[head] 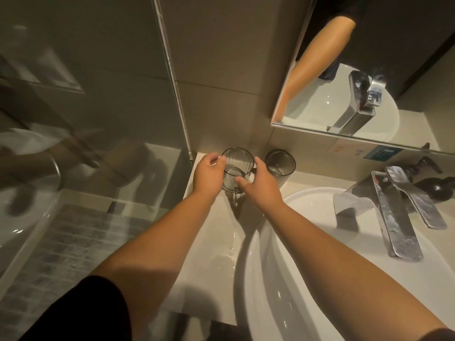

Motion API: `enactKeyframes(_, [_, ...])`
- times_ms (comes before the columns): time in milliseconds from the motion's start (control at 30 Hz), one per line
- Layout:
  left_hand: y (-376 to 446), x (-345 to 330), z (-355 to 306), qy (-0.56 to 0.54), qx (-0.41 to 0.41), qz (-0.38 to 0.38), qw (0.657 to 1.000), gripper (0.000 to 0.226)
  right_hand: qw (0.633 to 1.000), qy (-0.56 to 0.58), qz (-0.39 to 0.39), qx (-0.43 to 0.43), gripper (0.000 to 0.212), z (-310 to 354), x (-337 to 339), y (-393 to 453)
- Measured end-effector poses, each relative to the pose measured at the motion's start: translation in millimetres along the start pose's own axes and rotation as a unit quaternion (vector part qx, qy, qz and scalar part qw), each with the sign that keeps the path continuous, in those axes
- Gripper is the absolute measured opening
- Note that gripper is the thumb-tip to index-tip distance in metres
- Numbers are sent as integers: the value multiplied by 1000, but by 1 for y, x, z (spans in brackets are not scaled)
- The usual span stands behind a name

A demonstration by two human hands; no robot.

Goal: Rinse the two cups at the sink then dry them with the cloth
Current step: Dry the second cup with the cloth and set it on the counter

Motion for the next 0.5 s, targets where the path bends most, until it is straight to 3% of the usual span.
enactKeyframes(167, [3, 0, 0, -1, 4, 25, 1000, 26, 999, 5, 6, 40, 60, 4, 5, 4])
enactKeyframes(300, [7, -1, 0, -47, 39, 26, 998, 33, 999, -28, -11, 41, 66, 2, 8, 11])
enactKeyframes(400, [2, -2, -1, -31, 15, 16, 999, 22, 999, -30, -20, 37, 63, 2, 6, 12])
enactKeyframes(500, [2, -6, 4, -6, -4, 28, 1000, 44, 998, -52, -25, 36, 63, -2, 6, 16])
Point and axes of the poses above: each hand's wrist, its own y-axis towards the middle knuckle, its own x-axis out of the back of the hand, z = x × y, the point moved 6 cm from there along y, towards the middle knuckle, and after that the axes turned 1 degree about y, right-handed, at the moved point
